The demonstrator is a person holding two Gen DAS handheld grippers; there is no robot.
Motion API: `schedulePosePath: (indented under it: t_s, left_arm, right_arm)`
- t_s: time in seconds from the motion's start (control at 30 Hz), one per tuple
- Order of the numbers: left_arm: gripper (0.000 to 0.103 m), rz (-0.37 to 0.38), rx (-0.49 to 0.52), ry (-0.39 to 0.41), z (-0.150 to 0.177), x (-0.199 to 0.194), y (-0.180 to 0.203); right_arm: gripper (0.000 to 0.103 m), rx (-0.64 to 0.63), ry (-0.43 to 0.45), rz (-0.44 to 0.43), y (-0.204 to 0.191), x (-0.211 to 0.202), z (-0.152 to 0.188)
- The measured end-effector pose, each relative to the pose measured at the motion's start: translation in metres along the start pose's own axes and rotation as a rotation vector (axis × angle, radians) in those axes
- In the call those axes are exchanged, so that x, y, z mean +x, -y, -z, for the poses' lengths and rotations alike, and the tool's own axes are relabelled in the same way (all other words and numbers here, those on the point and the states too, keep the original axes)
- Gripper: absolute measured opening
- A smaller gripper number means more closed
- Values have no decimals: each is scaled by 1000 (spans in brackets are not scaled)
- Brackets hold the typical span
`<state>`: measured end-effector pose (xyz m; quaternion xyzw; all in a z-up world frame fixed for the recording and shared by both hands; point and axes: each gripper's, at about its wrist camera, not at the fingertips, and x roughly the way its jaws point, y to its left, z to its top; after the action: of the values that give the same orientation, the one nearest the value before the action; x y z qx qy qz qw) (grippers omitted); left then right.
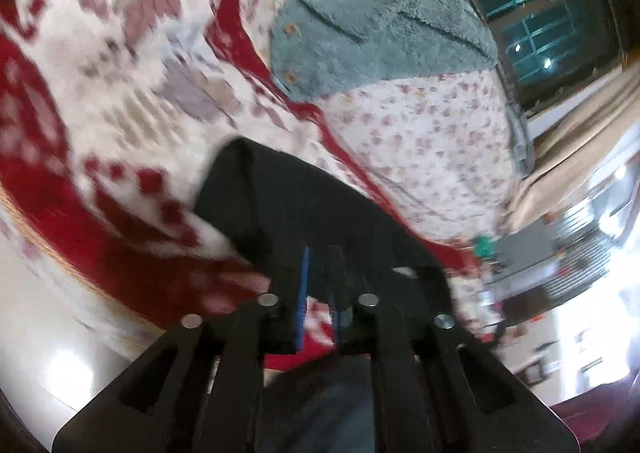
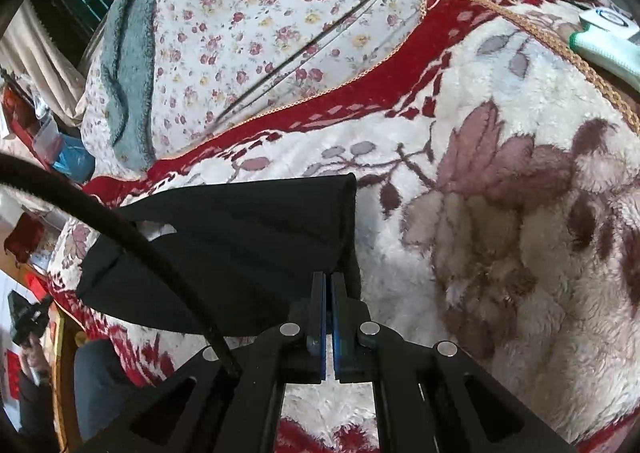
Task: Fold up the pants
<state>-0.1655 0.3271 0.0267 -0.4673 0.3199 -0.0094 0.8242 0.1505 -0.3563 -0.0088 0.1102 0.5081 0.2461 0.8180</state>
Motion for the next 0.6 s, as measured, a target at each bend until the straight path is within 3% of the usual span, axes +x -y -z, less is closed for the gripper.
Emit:
schedulePosePath:
  t_s: [0.03,0.1,0.33,0.6]
  left_arm:
    - [38,27,-30,-11,-1,5,3]
    - [53,92,-105,-8,0,16,8]
    - [53,196,-370,-122,12,73,1]
    - [53,99,-470,-109,13,100,-23]
  right_arm:
    - [2,-3,1,-3,-2,1,0]
    - [2,-8,1,-1,-4,1,0]
    - [2,-13,-2,6,-5,1,1]
    - [2,-10,-6,10,-5,4,1]
